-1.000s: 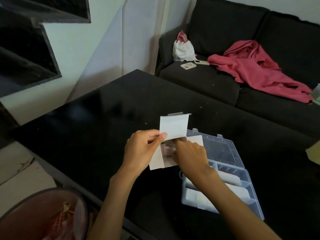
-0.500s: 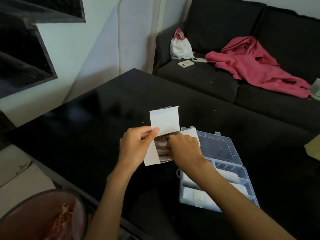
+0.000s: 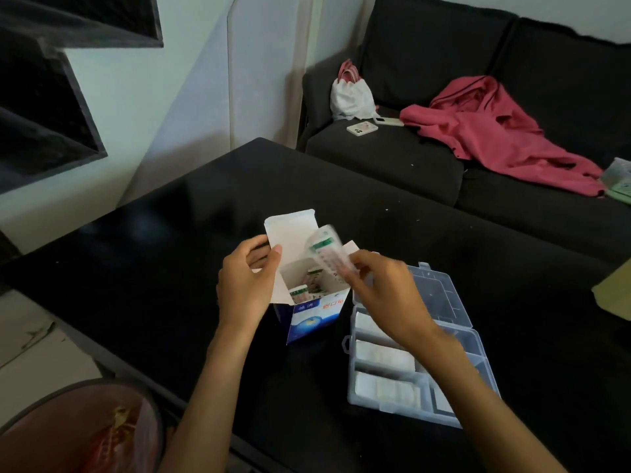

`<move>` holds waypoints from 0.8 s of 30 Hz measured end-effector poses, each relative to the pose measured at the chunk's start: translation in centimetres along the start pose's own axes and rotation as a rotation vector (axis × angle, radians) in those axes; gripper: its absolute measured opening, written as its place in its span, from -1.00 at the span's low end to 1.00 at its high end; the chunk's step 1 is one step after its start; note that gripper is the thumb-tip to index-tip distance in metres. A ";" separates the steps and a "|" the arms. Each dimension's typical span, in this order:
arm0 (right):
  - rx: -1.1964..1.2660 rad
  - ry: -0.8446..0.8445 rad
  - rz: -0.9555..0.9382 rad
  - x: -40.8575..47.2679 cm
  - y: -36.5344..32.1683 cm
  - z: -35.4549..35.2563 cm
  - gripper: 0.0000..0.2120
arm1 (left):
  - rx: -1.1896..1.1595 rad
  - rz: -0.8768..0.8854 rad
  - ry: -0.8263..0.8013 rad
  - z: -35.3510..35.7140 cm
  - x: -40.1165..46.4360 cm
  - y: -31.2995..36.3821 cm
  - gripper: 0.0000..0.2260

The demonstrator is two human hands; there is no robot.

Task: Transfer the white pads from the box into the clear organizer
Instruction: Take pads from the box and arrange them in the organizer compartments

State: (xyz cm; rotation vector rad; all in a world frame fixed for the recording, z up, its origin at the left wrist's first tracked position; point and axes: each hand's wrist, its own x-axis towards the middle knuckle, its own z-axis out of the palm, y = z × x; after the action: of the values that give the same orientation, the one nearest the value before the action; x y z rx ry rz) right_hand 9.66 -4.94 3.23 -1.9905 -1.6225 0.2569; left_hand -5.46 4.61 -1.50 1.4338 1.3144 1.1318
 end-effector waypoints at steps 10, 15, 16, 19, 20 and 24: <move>0.548 0.153 0.394 -7.2 5.1 -2.9 -0.90 | 0.111 0.285 -0.330 5.3 -10.7 5.0 -0.75; 0.137 0.304 0.216 -9.1 7.1 -2.8 -0.80 | 0.019 -0.030 -0.727 8.6 -12.1 4.0 -0.54; 0.034 0.297 0.144 -9.3 7.2 -2.8 -0.83 | -0.085 -0.105 -0.779 9.0 -12.1 4.1 -0.60; -0.162 0.259 0.031 -9.6 7.7 -2.3 -0.85 | -0.214 -0.313 -0.764 10.0 -11.9 4.0 -0.66; -0.170 0.244 0.024 -9.5 7.7 -2.2 -0.84 | -0.225 -0.380 -0.741 10.1 -11.6 4.1 -0.71; 0.052 0.159 0.067 -9.2 8.1 -2.7 -0.73 | -0.397 -0.525 -0.778 9.8 -10.6 4.1 -0.82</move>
State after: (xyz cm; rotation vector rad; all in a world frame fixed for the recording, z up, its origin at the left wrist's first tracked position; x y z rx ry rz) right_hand 15.51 -15.40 -0.55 -1.9755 -1.4383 0.1591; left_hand 4.69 -6.46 -0.37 0.9808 0.7689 0.3729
